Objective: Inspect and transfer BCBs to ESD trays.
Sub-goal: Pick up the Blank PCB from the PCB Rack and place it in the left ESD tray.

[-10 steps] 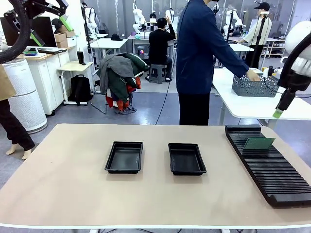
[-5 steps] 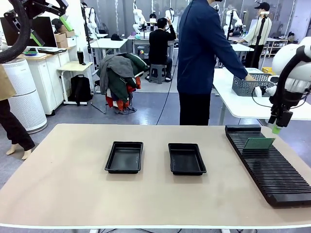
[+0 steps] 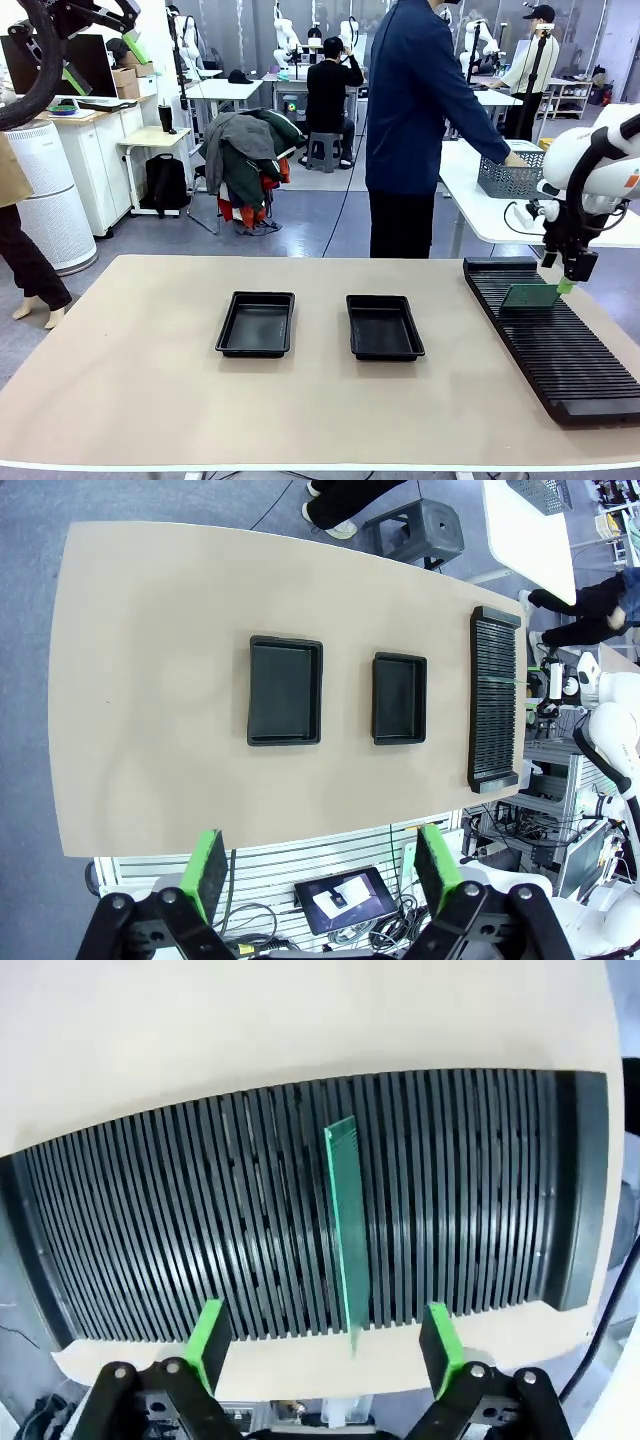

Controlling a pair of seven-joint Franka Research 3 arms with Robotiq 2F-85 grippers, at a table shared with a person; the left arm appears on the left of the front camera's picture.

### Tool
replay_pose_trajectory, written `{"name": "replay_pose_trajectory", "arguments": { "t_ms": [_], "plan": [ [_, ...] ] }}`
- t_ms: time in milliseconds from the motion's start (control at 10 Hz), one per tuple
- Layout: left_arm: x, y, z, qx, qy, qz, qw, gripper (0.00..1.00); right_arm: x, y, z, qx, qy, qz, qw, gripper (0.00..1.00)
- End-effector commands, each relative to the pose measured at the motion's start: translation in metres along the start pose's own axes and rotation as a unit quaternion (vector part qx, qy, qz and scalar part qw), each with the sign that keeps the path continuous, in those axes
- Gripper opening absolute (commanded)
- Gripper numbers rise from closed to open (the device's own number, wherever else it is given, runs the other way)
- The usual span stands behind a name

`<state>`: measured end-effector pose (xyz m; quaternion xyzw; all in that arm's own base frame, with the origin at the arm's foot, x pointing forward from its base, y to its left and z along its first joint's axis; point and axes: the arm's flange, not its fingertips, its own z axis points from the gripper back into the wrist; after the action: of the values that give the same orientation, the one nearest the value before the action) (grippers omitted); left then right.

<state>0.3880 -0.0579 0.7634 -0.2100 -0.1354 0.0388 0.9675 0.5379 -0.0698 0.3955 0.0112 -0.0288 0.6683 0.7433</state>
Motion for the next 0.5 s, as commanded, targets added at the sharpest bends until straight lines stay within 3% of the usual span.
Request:
{"name": "replay_pose_trajectory", "arguments": {
  "t_ms": [0,400],
  "plan": [
    [0.000,0.001,0.000,-0.001,-0.001,0.002,1.000,1.00,-0.003,0.000,-0.011,-0.009,-0.013,0.033,0.999,1.00],
    [0.000,0.001,0.000,-0.001,-0.001,0.002,1.000,1.00,0.002,-0.001,-0.023,-0.039,-0.019,0.050,0.998,1.00]
  ]
}}
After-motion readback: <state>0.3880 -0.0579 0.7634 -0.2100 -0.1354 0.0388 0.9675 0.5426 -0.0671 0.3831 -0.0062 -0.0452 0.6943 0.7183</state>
